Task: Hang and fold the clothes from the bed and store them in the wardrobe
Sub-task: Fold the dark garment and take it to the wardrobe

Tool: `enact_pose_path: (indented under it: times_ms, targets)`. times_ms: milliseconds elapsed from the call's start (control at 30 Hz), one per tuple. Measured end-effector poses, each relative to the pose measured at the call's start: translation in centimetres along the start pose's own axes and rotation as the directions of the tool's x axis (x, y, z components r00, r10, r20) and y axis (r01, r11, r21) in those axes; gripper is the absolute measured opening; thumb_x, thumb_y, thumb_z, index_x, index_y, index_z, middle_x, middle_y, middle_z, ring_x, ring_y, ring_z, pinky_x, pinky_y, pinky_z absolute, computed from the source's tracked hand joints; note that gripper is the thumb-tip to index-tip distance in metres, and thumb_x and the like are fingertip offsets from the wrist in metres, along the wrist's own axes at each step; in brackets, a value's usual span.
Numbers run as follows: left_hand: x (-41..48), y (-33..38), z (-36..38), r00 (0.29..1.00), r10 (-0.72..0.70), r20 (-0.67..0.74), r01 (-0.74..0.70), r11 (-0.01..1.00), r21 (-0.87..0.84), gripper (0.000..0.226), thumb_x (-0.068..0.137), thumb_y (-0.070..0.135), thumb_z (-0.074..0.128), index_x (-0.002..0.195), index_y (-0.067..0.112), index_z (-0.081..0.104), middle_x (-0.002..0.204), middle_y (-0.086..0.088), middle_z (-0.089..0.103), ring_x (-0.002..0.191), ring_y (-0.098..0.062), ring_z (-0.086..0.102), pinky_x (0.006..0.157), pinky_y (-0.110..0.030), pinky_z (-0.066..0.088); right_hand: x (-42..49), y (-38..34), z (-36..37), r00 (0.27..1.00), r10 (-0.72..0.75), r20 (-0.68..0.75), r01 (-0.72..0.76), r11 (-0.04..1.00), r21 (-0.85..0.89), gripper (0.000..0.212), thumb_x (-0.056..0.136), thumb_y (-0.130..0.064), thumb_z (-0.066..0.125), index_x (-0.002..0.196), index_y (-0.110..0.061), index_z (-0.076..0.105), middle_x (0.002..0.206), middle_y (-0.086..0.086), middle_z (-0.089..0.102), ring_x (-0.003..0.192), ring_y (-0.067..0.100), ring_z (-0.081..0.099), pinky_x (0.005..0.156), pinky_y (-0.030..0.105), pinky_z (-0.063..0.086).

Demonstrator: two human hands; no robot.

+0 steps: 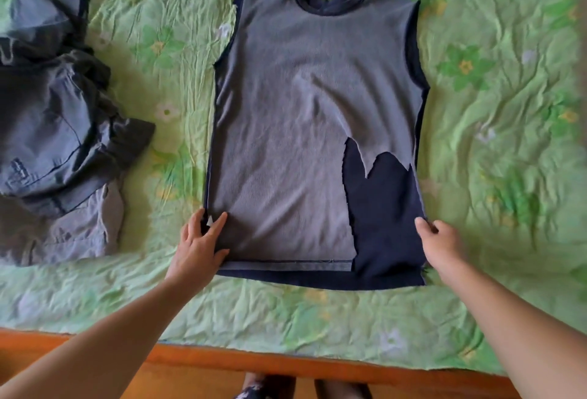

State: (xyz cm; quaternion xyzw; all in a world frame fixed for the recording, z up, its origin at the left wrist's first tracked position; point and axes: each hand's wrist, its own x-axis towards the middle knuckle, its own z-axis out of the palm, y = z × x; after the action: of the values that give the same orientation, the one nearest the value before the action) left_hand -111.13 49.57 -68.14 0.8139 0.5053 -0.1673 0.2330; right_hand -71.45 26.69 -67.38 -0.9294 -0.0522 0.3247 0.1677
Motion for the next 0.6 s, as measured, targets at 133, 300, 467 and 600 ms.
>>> enact_pose_path:
  times_ms: [133, 300, 467, 600]
  targets:
    - [-1.2, -0.7, -0.5, 0.994, 0.092, 0.061, -0.094, 0.995, 0.028, 0.090, 0.070, 0.031, 0.086, 0.149, 0.029, 0.041, 0.154, -0.013, 0.015, 0.139, -0.039, 0.027, 0.104, -0.052, 0.046, -2.4, 1.2, 0.0, 0.965, 0.069, 0.254, -0.067, 0.998, -0.017, 0.028, 0.084, -0.023, 0.080, 0.101, -0.007, 0.062, 0.107, 0.009, 0.070, 0.096, 0.029, 0.065, 0.087, 0.041, 0.051]
    - [-1.4, -1.3, -0.8, 0.997, -0.011, 0.072, 0.023, 0.984, -0.176, 0.058, 0.068, 0.008, 0.084, 0.117, 0.021, 0.056, 0.123, -0.006, 0.031, 0.094, -0.027, 0.053, 0.088, -0.040, 0.054, -3.5, 2.8, 0.1, 0.963, 0.177, 0.205, -0.194, 0.979, 0.066, 0.035, 0.096, -0.020, 0.067, 0.123, -0.001, 0.055, 0.124, 0.019, 0.061, 0.094, 0.036, 0.064, 0.077, 0.048, 0.059]
    - [-1.4, -1.9, -2.3, 0.980, -0.030, 0.197, 0.084, 0.959, -0.272, 0.034, 0.075, 0.004, 0.076, 0.103, 0.020, 0.064, 0.092, -0.002, 0.057, 0.075, -0.018, 0.055, 0.066, -0.028, 0.041, -4.5, 2.8, -0.3, 0.980, 0.135, 0.146, -0.154, 0.980, 0.127, 0.034, 0.094, -0.009, 0.059, 0.105, -0.035, 0.040, 0.099, 0.011, 0.059, 0.068, 0.036, 0.069, 0.045, 0.038, 0.057]
    - [0.0, -1.2, -5.3, 0.975, -0.164, 0.147, 0.219, 0.795, -0.566, 0.026, 0.089, -0.001, 0.056, 0.081, 0.016, 0.072, 0.062, -0.002, 0.051, 0.055, -0.013, 0.041, 0.048, -0.021, 0.028, -3.2, -0.4, -1.3, 0.982, -0.030, 0.189, -0.020, 0.966, 0.258, 0.037, 0.087, 0.001, 0.050, 0.080, -0.032, 0.065, 0.078, 0.008, 0.055, 0.069, 0.027, 0.053, 0.051, 0.032, 0.049]
